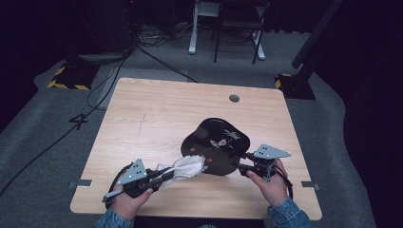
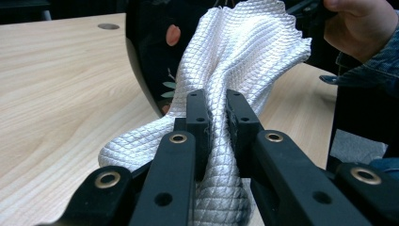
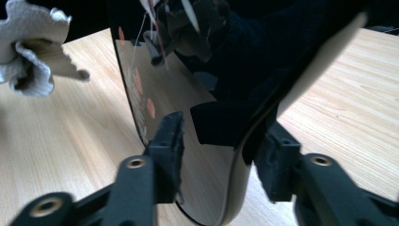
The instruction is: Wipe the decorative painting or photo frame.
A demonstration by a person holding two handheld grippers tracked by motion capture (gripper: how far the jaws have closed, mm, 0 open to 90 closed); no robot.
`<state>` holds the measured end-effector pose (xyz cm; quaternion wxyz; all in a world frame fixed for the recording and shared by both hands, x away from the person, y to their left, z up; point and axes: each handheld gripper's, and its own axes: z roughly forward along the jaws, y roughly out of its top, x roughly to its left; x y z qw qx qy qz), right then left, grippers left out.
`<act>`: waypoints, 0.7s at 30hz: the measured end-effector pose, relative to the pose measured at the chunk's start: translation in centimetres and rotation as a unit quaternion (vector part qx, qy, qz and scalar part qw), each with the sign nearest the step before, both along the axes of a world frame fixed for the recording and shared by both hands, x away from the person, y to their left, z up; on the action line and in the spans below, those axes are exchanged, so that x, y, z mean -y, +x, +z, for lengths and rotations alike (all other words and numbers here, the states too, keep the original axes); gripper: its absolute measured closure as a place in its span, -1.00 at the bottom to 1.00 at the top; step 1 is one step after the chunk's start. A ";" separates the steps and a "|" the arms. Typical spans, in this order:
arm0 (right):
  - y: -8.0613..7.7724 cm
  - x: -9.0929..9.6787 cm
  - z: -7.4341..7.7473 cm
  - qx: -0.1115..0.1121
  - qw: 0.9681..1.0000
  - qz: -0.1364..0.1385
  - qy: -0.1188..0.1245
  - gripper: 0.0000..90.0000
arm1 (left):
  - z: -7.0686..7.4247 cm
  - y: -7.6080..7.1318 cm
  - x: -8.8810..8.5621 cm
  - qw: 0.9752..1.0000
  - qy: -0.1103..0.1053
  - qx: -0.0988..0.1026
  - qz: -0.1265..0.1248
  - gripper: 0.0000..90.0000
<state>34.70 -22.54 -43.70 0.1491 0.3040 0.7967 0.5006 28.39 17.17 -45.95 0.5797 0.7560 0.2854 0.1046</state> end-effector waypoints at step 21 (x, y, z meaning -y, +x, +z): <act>-0.3 0.1 0.1 0.000 0.999 0.051 -0.003 0.58 | 1.5 0.7 0.0 0.999 -0.016 0.034 0.027 0.82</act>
